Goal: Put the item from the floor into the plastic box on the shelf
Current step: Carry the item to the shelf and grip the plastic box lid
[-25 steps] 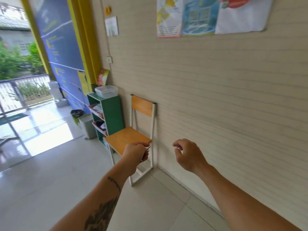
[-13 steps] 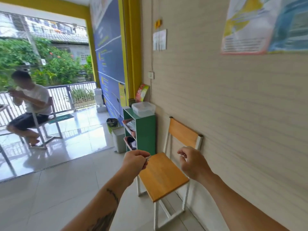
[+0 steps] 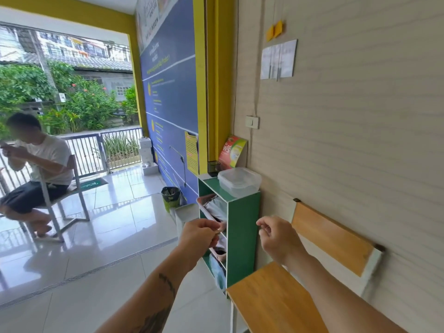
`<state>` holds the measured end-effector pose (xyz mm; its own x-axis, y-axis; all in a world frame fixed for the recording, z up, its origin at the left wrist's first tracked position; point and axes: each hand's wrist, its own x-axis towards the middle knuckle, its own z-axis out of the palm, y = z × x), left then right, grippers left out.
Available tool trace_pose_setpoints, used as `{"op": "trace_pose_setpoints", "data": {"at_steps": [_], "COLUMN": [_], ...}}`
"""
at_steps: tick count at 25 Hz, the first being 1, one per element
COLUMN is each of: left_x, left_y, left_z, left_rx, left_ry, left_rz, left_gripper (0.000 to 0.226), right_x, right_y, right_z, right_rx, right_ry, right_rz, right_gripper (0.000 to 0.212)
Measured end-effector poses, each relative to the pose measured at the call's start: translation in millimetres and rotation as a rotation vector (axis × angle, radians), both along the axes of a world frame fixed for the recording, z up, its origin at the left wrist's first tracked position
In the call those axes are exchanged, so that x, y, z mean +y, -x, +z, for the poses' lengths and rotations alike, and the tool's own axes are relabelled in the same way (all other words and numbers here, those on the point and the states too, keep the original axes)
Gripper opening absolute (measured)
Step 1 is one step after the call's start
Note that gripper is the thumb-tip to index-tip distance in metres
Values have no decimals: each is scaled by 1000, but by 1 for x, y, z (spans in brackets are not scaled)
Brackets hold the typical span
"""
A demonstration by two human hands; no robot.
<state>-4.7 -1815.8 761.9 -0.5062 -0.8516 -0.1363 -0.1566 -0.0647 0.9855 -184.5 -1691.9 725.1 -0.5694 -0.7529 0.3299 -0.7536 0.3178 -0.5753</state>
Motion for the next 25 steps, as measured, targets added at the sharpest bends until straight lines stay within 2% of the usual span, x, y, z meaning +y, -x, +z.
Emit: {"op": "trace_pose_setpoints", "data": {"at_steps": [6,10,14,19,25], "left_x": [-140,-234,-314,-400,-505], "left_y": [45,110,176,248,332], "left_z": [-11,-16,-14,-30,-84], "left_rx": [-27,-39,-57,-82,-72], "left_ry": [0,14,20,2,-71], "left_rz": [14,42,-4,-74,-168], "left_gripper": [34,36,39,39,33], "right_x": [-147,-248,-333,-408,-482], "right_y": [45,108,164,206,260], "right_z": [-11,-14,-8,-18,-50], "right_rx": [-22,-24,-28,-3,18], "right_ry": [-33,0,-68,-138,-243], "right_rz": [5,15,36,21,-126], "right_gripper": [35,39,40,41,42]}}
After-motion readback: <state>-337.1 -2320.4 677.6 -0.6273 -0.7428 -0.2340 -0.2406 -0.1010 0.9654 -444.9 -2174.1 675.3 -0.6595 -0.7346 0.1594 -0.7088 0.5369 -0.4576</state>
